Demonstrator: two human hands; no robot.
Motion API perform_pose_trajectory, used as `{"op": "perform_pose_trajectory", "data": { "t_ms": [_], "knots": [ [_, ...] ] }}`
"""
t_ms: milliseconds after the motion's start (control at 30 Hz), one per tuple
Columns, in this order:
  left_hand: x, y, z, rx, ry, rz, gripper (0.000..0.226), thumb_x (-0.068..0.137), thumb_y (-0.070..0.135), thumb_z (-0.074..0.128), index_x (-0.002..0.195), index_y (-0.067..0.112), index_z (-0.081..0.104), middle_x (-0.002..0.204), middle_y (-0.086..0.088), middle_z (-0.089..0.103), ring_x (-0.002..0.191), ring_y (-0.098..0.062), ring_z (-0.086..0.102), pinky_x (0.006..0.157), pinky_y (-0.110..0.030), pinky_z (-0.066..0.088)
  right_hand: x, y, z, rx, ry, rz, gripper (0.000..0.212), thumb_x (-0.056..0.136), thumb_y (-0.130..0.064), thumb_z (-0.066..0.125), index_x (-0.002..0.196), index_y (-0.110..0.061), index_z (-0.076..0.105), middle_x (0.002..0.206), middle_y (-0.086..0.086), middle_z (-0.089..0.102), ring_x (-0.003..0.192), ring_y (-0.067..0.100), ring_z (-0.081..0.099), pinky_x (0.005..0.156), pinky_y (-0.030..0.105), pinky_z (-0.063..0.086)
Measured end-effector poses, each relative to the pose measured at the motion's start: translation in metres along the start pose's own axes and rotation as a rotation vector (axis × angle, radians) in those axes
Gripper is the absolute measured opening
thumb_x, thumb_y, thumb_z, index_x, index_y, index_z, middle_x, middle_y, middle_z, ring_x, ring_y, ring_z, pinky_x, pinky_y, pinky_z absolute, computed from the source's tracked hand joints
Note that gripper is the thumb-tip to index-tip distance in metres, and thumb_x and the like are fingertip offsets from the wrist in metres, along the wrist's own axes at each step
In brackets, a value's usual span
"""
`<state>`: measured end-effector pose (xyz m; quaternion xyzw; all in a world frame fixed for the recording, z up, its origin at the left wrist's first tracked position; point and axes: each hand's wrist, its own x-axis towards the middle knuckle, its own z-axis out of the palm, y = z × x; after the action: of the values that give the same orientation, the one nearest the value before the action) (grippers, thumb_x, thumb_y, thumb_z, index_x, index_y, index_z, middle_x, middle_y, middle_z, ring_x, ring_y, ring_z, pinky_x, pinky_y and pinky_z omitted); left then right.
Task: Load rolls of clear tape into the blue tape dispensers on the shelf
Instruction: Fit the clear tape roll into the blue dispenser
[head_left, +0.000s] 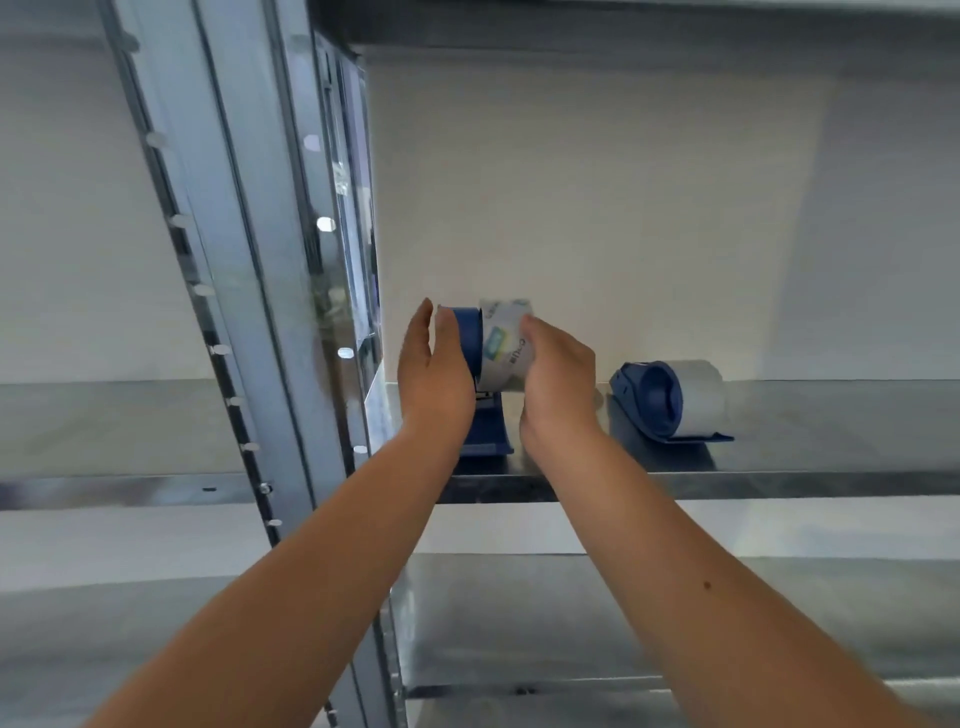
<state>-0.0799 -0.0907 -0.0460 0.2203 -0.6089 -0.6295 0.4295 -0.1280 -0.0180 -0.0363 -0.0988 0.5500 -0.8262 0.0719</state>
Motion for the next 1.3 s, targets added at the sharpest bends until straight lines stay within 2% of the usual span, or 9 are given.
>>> {"op": "perform_pose_trajectory", "data": {
  "t_ms": [167, 333, 400, 467, 600, 767, 967, 1133, 1300],
  "knots": [
    [0.005, -0.008, -0.003, -0.061, 0.001, 0.018, 0.044, 0.112, 0.041, 0.032, 0.155, 0.039, 0.039, 0.163, 0.012, 0.040, 0.147, -0.009, 0.037, 0.122, -0.030, 0.030, 0.003, 0.000, 0.011, 0.021, 0.032, 0.134, 0.023, 0.094, -0.018, 0.065, 0.073, -0.009, 0.065, 0.082, 0.013, 0.063, 0.080, 0.022, 0.058, 0.076, 0.035, 0.044],
    [0.023, -0.007, 0.001, -0.161, 0.043, -0.182, 0.043, 0.109, 0.046, 0.036, 0.152, 0.043, 0.043, 0.155, 0.002, 0.052, 0.137, -0.020, 0.051, 0.112, -0.036, 0.042, 0.007, 0.004, 0.015, 0.081, -0.011, 0.164, 0.016, 0.088, -0.023, 0.070, 0.079, -0.010, 0.073, 0.097, 0.019, 0.073, 0.097, 0.032, 0.069, 0.088, 0.041, 0.054],
    [0.022, -0.009, 0.001, -0.165, -0.025, -0.150, 0.041, 0.109, 0.047, 0.039, 0.148, 0.040, 0.049, 0.150, -0.001, 0.058, 0.130, -0.019, 0.059, 0.106, -0.034, 0.049, 0.007, 0.005, 0.015, 0.121, -0.081, 0.176, 0.013, 0.087, -0.020, 0.070, 0.090, -0.009, 0.077, 0.105, 0.022, 0.077, 0.107, 0.037, 0.071, 0.093, 0.046, 0.057],
    [0.014, -0.016, 0.001, -0.108, -0.075, -0.006, 0.040, 0.112, 0.041, 0.032, 0.150, 0.041, 0.045, 0.150, 0.001, 0.057, 0.132, -0.016, 0.059, 0.111, -0.037, 0.049, 0.006, 0.004, 0.015, 0.098, -0.162, 0.146, 0.014, 0.092, -0.014, 0.067, 0.093, -0.010, 0.080, 0.098, 0.016, 0.080, 0.101, 0.032, 0.075, 0.085, 0.041, 0.061],
    [0.013, -0.022, 0.004, -0.175, -0.077, -0.004, 0.042, 0.108, 0.050, 0.029, 0.146, 0.050, 0.045, 0.148, 0.002, 0.059, 0.132, -0.016, 0.059, 0.117, -0.042, 0.044, 0.007, 0.005, 0.015, 0.076, -0.221, 0.080, 0.019, 0.096, -0.010, 0.060, 0.097, -0.012, 0.079, 0.087, 0.005, 0.081, 0.089, 0.020, 0.076, 0.077, 0.033, 0.060],
    [0.010, -0.024, 0.004, -0.096, -0.090, 0.059, 0.046, 0.107, 0.052, 0.029, 0.152, 0.047, 0.041, 0.155, 0.004, 0.052, 0.139, -0.016, 0.053, 0.119, -0.043, 0.042, 0.005, 0.012, 0.022, 0.040, -0.210, 0.065, 0.022, 0.092, -0.010, 0.068, 0.114, -0.008, 0.067, 0.111, 0.011, 0.076, 0.103, 0.023, 0.074, 0.094, 0.040, 0.061],
    [0.000, -0.025, 0.002, 0.014, -0.074, 0.120, 0.040, 0.087, 0.076, 0.026, 0.125, 0.080, 0.038, 0.157, 0.013, 0.044, 0.144, -0.012, 0.045, 0.121, -0.044, 0.039, 0.005, 0.018, 0.020, -0.061, -0.190, -0.015, 0.025, 0.088, -0.020, 0.069, 0.112, -0.012, 0.066, 0.112, 0.007, 0.075, 0.104, 0.021, 0.074, 0.093, 0.044, 0.062],
    [-0.001, -0.032, 0.001, 0.036, -0.007, 0.161, 0.063, 0.089, 0.076, 0.024, 0.148, 0.057, 0.039, 0.139, 0.009, 0.045, 0.134, -0.014, 0.050, 0.116, -0.045, 0.044, 0.000, 0.013, 0.016, -0.119, -0.275, -0.047, 0.024, 0.097, -0.016, 0.061, 0.120, -0.012, 0.055, 0.118, 0.007, 0.068, 0.108, 0.018, 0.069, 0.092, 0.037, 0.061],
    [-0.003, -0.034, -0.002, 0.029, -0.028, 0.148, 0.046, 0.090, 0.076, 0.028, 0.133, 0.075, 0.042, 0.134, 0.012, 0.052, 0.135, -0.020, 0.051, 0.114, -0.048, 0.045, 0.000, 0.015, 0.012, 0.045, -0.247, -0.004, 0.019, 0.094, -0.010, 0.063, 0.113, -0.011, 0.059, 0.110, 0.012, 0.072, 0.097, 0.021, 0.073, 0.081, 0.034, 0.060]
  ]
}}
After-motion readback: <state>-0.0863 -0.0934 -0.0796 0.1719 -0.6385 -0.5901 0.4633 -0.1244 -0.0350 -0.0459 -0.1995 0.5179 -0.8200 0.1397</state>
